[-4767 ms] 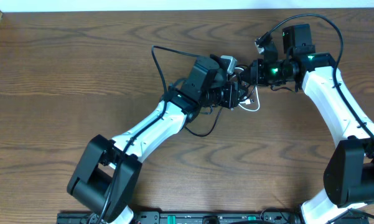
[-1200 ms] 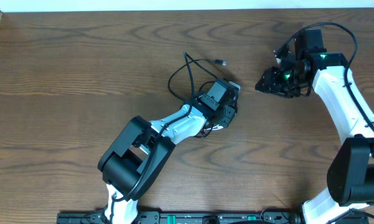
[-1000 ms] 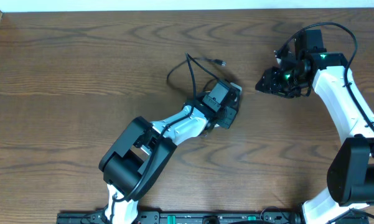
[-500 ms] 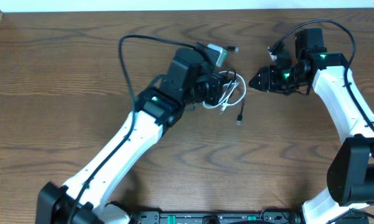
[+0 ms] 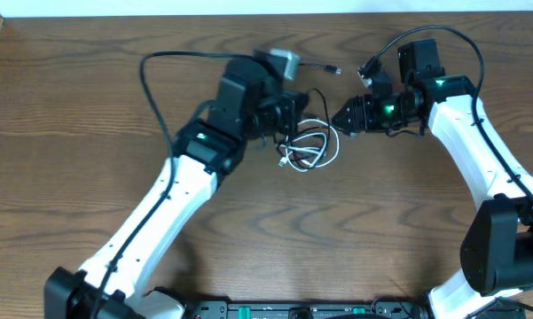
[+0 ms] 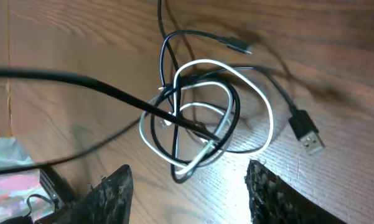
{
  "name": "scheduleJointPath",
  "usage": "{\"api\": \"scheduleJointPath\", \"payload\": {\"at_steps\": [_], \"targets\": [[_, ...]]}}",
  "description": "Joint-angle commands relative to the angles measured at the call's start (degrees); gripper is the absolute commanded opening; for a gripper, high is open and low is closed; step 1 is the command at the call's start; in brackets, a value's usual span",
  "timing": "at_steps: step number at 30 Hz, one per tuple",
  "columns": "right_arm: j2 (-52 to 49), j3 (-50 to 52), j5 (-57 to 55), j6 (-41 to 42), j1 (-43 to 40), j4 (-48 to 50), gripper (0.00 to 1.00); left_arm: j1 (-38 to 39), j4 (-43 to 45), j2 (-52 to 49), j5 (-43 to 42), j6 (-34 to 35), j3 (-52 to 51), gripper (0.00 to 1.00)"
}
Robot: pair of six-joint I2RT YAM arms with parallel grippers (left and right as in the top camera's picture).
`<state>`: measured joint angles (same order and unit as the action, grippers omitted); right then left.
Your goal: Untangle cables
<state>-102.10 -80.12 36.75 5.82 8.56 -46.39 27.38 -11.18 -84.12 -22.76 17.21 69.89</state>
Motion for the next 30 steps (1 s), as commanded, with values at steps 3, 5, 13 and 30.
{"api": "scheduleJointPath", "payload": {"at_steps": [3,5,13,30], "targets": [[0.2,-0.4,1.2,-0.1,0.2,1.6,0.55,-3.0,7.2,10.1,-3.7,4.6,1.8,0.07],[0.2,-0.4,1.4,0.1,0.4,2.2,0.55,-3.1,11.8,14.0,-3.8,4.6,1.8,0.08],[0.1,-0.4,4.8,1.5,2.1,5.7,0.57,-3.1,25.1,21.0,-3.5,5.2,1.9,0.07],[1.4,-2.2,15.5,-1.2,-0.3,12.8,0.67,-3.3,26.8,22.5,6.8,7.1,4.4,0.07]]}}
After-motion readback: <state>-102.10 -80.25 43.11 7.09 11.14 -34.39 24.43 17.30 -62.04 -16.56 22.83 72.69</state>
